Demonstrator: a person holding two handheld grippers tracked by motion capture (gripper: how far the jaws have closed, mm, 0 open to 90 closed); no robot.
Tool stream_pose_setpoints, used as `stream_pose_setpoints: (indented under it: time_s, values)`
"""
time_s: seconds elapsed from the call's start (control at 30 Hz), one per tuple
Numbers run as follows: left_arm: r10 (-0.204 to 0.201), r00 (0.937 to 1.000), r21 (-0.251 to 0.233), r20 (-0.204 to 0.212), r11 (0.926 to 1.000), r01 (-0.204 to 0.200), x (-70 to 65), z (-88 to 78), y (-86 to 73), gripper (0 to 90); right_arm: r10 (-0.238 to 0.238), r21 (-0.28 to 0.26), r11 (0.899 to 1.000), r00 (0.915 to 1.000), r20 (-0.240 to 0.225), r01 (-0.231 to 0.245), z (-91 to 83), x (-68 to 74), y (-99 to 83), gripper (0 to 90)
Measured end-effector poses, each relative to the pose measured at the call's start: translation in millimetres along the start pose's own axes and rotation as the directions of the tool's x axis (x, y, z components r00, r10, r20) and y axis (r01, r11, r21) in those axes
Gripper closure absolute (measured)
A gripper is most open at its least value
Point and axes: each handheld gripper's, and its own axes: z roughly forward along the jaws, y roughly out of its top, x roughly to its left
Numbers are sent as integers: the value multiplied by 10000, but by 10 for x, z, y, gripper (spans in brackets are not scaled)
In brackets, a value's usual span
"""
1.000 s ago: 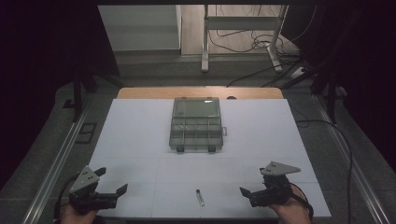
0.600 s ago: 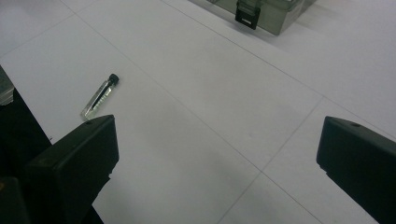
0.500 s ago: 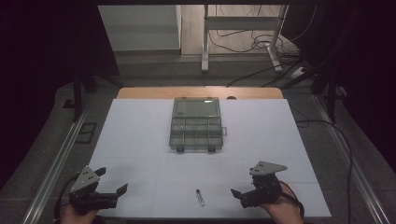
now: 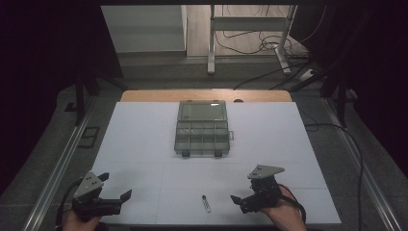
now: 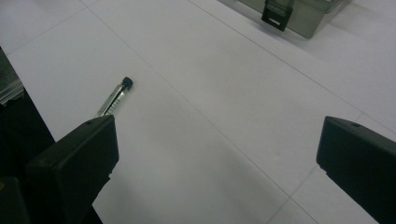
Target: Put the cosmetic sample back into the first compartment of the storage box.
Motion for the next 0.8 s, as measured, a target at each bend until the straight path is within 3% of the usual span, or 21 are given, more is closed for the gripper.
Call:
stream_pose_setpoints:
  time_s: [0.8]
  values:
    - [-14,10000,6,-50,10000,14,-1,0,0,12,-403,959,9944,9976,-556,455,320,213,231,0]
